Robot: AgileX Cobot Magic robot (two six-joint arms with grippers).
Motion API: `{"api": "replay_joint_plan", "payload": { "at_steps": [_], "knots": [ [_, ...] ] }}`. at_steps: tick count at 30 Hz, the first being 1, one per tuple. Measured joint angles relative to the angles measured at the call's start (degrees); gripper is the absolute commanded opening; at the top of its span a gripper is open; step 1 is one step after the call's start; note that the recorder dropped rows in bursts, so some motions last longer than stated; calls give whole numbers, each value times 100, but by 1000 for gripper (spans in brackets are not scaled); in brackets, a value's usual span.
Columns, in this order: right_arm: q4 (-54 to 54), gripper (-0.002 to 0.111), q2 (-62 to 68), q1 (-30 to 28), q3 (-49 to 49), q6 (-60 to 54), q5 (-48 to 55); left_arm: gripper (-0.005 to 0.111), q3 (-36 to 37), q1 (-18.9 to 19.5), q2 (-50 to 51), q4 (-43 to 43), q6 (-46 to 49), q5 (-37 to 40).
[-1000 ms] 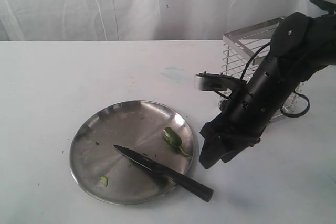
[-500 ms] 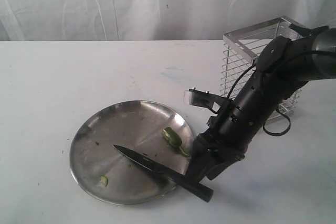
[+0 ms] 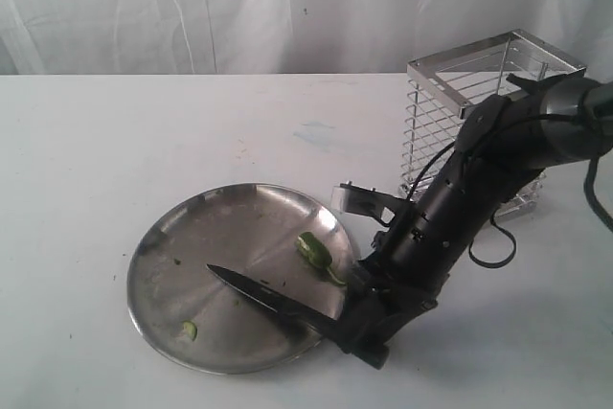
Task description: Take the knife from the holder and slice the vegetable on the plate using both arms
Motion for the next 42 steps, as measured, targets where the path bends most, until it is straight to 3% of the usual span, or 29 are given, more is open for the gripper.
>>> {"api": "replay_joint_plan", "payload": {
  "at_steps": [42],
  "knots": [
    [718, 57, 515, -14, 50, -419, 424, 0, 0, 0, 0, 0, 0, 0]
  ]
}}
